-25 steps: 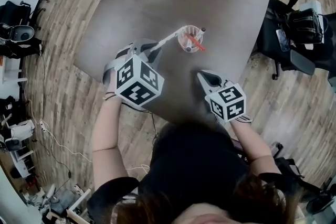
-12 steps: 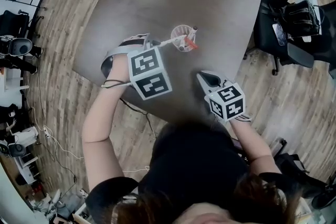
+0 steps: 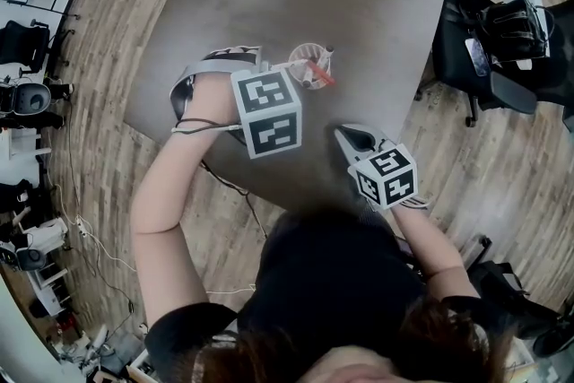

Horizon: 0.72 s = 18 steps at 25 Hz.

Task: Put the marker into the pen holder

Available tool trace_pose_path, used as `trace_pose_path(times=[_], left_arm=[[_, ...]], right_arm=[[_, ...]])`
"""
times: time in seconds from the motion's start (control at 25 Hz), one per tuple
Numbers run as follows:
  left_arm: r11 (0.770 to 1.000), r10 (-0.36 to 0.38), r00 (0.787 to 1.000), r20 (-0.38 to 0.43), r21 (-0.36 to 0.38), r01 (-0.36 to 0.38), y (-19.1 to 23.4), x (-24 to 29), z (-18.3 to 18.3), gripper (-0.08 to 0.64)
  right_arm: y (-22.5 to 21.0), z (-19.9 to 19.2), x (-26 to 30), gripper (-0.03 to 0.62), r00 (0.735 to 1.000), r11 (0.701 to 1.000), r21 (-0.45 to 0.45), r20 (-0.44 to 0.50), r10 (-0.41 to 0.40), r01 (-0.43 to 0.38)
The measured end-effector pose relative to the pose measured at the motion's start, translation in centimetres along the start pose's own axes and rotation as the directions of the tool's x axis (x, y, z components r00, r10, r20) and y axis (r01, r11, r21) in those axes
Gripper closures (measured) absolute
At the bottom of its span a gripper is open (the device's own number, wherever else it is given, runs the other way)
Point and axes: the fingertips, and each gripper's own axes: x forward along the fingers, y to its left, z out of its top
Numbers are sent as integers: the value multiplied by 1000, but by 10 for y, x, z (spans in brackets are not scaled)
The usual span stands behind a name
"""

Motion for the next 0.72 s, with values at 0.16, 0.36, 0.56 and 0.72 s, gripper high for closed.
trace_pose_path(times=[0.16,0.36,0.56,0.72], left_arm=[[998,-38,999,-36,52,40,0,6,3,495],[987,-55,995,-80,148,66,1,9,7,494],[981,-67,995,-76,178,80,5,16,9,492],[983,-81,996,-39,160,86,3,16,11,488]], right_arm=[[-5,-2,-1,574,1000,1000,8,-5,-2,2],[-5,-3,0,574,1000,1000,21,-6,3,-2],[-6,-5,1,574,1000,1000,27,-10,8,-8],[-9,-4,1,574,1000,999,32,-11,7,-6]])
